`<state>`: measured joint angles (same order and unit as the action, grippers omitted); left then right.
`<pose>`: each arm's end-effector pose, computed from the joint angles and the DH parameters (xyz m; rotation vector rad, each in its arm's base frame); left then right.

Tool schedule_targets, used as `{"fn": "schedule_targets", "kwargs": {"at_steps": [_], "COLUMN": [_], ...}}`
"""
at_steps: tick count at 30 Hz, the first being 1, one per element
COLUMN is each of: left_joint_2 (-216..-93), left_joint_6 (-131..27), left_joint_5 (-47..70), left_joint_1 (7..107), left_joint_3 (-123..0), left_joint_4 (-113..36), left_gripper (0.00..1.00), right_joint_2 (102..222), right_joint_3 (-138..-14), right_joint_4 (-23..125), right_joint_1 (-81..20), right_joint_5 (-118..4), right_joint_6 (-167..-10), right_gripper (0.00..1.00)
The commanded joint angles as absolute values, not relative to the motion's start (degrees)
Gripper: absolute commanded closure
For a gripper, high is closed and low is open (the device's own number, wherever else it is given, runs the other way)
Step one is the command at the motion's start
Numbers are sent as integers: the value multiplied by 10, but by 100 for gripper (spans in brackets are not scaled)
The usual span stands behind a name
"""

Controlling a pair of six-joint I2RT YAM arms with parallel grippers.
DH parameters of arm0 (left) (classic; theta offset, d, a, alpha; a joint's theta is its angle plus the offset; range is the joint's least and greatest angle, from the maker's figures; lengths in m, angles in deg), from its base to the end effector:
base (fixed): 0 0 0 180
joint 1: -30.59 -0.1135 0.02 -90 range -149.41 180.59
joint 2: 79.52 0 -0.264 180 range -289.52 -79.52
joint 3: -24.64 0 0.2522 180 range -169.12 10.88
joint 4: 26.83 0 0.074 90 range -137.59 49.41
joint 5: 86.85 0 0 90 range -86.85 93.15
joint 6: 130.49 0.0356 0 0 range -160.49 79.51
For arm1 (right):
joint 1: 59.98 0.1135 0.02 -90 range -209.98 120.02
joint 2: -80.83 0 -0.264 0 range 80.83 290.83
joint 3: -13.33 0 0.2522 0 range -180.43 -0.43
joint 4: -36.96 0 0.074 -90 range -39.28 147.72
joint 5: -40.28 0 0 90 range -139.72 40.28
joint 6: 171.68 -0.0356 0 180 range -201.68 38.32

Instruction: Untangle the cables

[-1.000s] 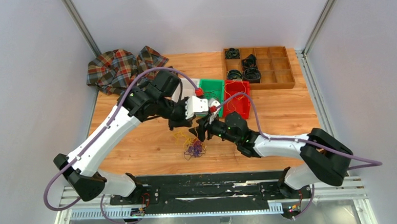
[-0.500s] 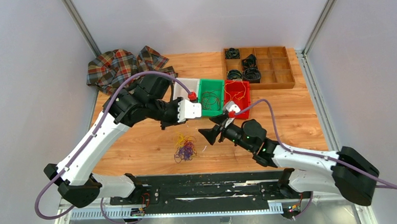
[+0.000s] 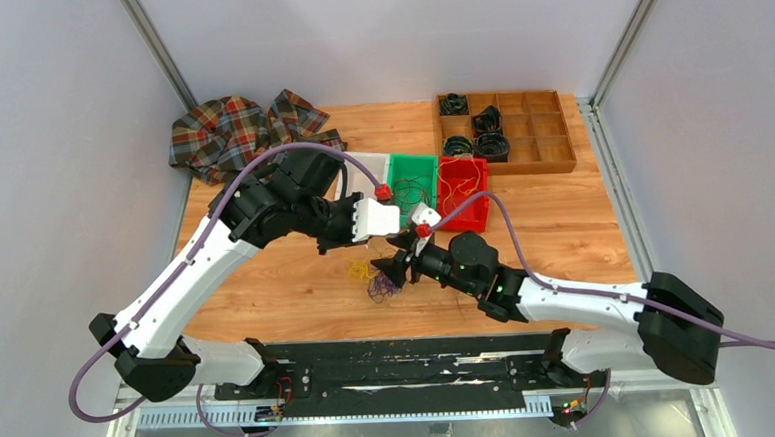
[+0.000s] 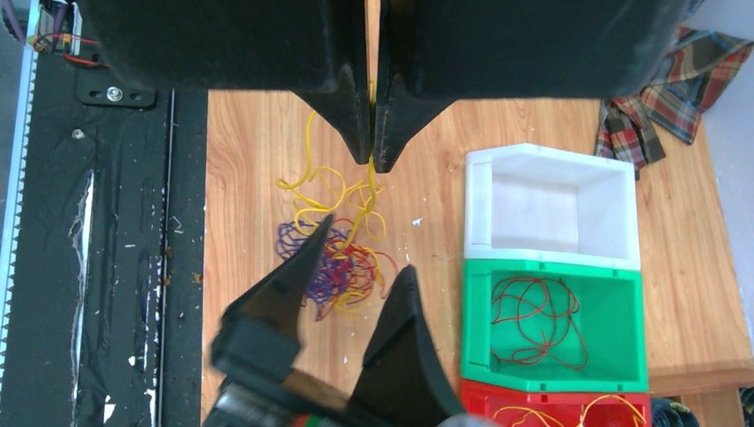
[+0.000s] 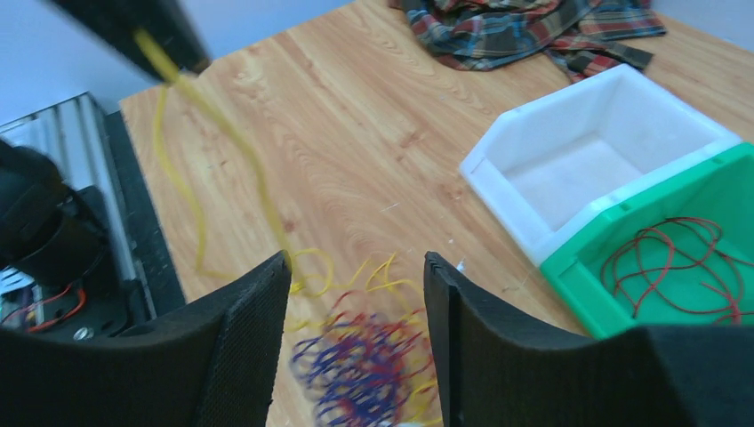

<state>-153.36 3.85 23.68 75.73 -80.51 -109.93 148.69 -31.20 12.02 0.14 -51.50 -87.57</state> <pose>0.1523 -0.1707 0.4138 1.8283 1.6273 -0.4483 0.1294 0.2274 0.2612 -0.7609 1.4293 0.9281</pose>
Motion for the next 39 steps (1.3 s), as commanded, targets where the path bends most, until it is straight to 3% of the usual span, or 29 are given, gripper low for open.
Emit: {"fn": "schedule_targets", "kwargs": {"at_steps": [1,9,18,28,39], "left_joint_2": [-1525,-1519,-1527,-1526,-1564], "left_joint_6": [38,47,45,129,201], "left_joint_5": [241,298,363,188,65], "left_joint_1": [764,765,765,765,765], "left_joint_3": [-822,-850,-956,-1109,-1275], "left_joint_4": [-1105,-1132,-1199,-1203,-1191], "left_gripper": [100,100,100,100,100], "right_joint_2": [1521,1609,1689,1687,1642], "right_joint_3": [-363,-393,-321,-222,-185], "right_joint_4": [103,77,-13,-51,-37], "right_joint_1": [8,9,9,8,8], "right_joint_5": [-443,-468,-417,-356,-335], "right_joint_6": [-856,-857,-879,-887,-887], "right_gripper": [46,47,54,55,45]}}
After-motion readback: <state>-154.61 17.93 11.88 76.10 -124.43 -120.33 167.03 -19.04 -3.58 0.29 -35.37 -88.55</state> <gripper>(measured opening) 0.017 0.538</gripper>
